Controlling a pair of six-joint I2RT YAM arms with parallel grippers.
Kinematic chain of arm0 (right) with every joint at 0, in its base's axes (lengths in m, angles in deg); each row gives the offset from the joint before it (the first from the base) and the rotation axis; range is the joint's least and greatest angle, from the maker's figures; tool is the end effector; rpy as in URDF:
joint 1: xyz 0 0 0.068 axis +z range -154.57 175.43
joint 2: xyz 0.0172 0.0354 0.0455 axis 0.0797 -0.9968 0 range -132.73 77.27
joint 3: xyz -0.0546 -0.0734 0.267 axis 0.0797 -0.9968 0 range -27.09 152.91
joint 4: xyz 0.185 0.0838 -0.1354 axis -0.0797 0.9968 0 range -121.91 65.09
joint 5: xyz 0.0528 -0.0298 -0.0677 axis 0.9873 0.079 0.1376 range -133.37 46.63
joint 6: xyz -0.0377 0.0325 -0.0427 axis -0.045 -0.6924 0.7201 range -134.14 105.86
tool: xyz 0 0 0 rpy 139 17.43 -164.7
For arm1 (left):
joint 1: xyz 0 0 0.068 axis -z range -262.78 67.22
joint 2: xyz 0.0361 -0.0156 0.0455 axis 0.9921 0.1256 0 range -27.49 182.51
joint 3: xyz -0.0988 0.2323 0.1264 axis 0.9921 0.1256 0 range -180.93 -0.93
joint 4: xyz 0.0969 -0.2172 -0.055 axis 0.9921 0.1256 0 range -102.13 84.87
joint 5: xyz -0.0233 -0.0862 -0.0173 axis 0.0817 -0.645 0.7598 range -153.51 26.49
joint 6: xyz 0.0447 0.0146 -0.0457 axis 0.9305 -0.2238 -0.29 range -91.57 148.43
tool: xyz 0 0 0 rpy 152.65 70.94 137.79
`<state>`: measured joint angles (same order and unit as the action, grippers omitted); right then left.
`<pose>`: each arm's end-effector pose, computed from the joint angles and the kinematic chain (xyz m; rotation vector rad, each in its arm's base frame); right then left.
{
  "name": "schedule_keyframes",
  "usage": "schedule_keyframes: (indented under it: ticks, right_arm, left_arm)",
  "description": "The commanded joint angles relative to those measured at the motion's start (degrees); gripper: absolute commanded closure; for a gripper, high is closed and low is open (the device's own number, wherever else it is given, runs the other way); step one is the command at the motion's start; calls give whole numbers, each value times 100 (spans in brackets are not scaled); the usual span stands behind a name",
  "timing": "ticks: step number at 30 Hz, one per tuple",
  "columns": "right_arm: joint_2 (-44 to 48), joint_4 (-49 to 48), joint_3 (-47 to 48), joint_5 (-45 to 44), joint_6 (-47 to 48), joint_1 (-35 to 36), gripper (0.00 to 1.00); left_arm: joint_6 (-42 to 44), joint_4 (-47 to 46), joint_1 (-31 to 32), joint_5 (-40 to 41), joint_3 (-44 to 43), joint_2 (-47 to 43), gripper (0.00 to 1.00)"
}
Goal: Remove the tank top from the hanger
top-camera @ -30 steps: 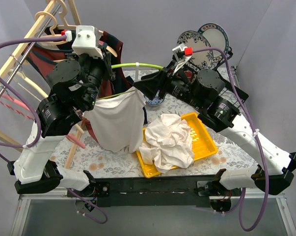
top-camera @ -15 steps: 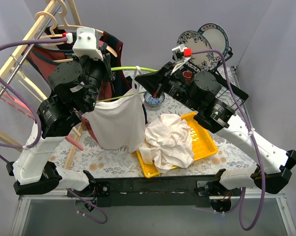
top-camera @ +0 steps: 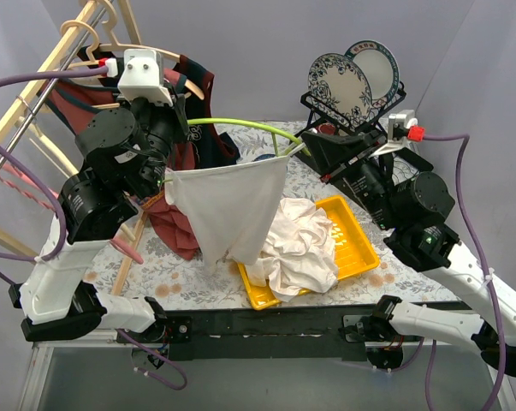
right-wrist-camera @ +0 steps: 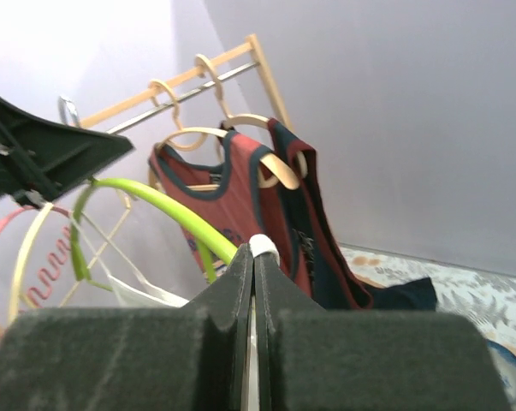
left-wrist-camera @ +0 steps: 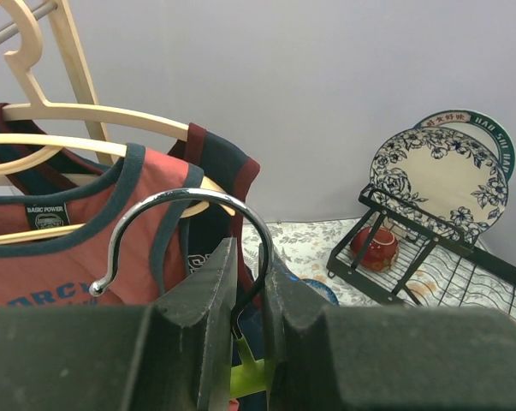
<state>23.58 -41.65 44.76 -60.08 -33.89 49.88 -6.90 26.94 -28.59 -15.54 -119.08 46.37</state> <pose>0.1070 0.1243 0.5194 -0.0737 1.1581 0.9976 0.1317 -0.1172 0.5875 -0.4396 1.4793 -0.6318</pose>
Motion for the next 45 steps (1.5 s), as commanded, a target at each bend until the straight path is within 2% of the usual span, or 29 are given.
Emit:
schedule_keyframes:
  ticks: [1, 6, 13, 22, 25, 30, 36, 45]
  right_arm:
    - [236, -344, -435, -579, 164, 4, 99]
    - [491, -248, -777, -342, 68, 4, 99]
    - [605, -652, -1533, 36, -222, 4, 99]
    - [526, -951, -1745, 370, -354, 12, 99]
    - [439, -1030, -1771, 650, -276, 4, 99]
    - [281, -1645, -2087, 1626, 93, 4, 99]
    - [113, -1610, -1833, 1837, 699, 4, 99]
    - [-238, -1760, -1578, 2137, 753, 4, 99]
  left_arm:
    - [-448, 13, 21, 169, -340, -136, 100]
    - [-474, 101, 30, 284, -560, -48, 100]
    - [-773, 119, 21, -85, -841, 5, 100]
    - [-844, 145, 21, -173, -1026, 76, 100]
    - [-984, 31, 21, -523, -860, -47, 100]
    - [-1291, -57, 21, -1025, -771, -171, 100]
    - [-2082, -372, 30, -2088, -692, -416, 100]
    - [-3145, -1506, 30, -3520, 28, -961, 100]
